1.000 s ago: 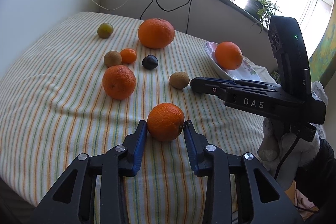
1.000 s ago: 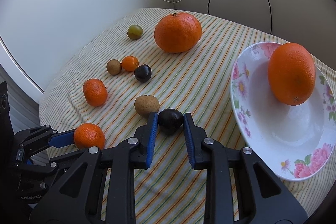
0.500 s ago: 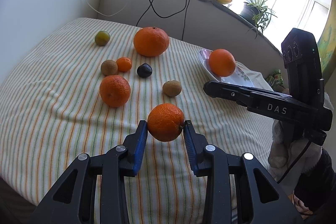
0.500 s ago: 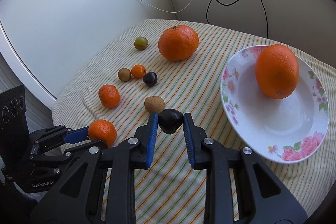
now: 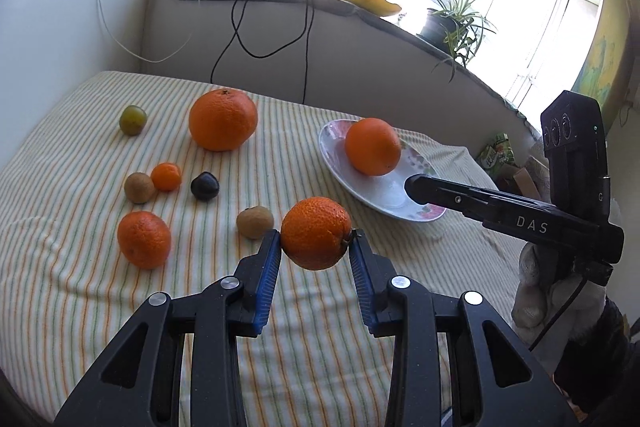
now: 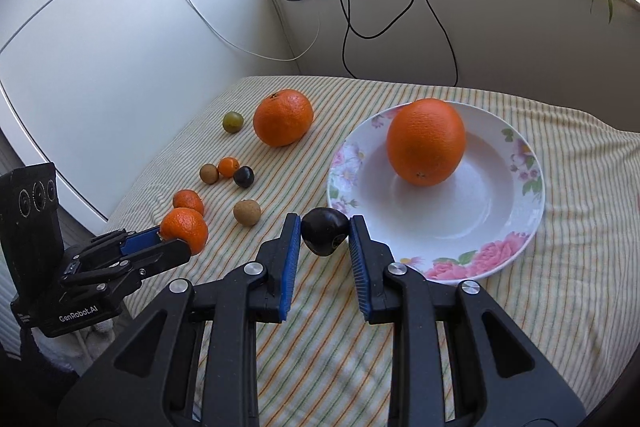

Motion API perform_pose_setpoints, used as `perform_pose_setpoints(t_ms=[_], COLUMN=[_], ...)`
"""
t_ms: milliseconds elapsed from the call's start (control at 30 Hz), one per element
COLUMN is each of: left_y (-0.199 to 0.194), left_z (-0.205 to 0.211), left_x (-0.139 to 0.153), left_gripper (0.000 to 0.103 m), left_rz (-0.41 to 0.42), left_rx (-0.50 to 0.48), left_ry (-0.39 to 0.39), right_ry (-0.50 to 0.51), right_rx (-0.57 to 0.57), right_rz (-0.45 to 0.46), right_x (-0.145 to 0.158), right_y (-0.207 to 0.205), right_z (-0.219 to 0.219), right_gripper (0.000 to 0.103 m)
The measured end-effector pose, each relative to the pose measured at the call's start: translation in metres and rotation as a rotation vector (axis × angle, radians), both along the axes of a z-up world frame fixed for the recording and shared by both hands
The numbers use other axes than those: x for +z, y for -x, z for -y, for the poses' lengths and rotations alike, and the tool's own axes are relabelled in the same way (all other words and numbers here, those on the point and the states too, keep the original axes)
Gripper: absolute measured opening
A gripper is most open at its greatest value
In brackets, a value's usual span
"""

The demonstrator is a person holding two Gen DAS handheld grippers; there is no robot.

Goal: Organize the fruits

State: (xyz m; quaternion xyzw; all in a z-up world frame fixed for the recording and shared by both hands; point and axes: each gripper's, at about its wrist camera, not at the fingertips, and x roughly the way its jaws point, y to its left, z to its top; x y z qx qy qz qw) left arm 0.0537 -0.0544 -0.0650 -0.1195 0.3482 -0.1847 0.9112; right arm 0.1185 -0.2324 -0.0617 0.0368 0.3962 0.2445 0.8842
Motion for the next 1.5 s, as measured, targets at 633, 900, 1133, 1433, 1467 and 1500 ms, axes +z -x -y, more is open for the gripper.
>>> perform_pose_setpoints(t_ms=[633,900,1133,1433,1467,1500], left_y=[-0.050,-0.064,-0.067,-0.065,-0.064,-0.064], left_z=[0.069,0.075,0.076,0.078,0.078,0.077], left_x=[0.005,-0.001,0.001,0.004,0.005,0.006], left_gripper=[0.034,0.034,0.034,0.045,0.045,0.045], left_rz=[0.026,0.010,0.023,0.040,0.044,0.047], left_rx=[-0.113,-0.112,-0.102,-0.098,-0.098,-0.094], left_ry=[-0.042,-0.063,-0.074,-0.087,-0.089,-0.094], right_ry=[0.001,-0.002,0.003,0.012,0.012,0.015], right_rx=[-0.070,-0.070,-0.068,-0.064,-0.063,-0.061], right_rz=[-0.023,-0.047,-0.054,-0.052,-0.049,-0.048], right_x=[-0.014,-0.024,-0.027,-0.026,-0.026,-0.025], right_y=[-0.030,-0.039,-0.042,-0.042,-0.041,-0.041], right_z=[0.037,0.037,0.035,0.034,0.034,0.034], right_gripper=[0.026,0.026,0.026,0.026,0.026,0.026])
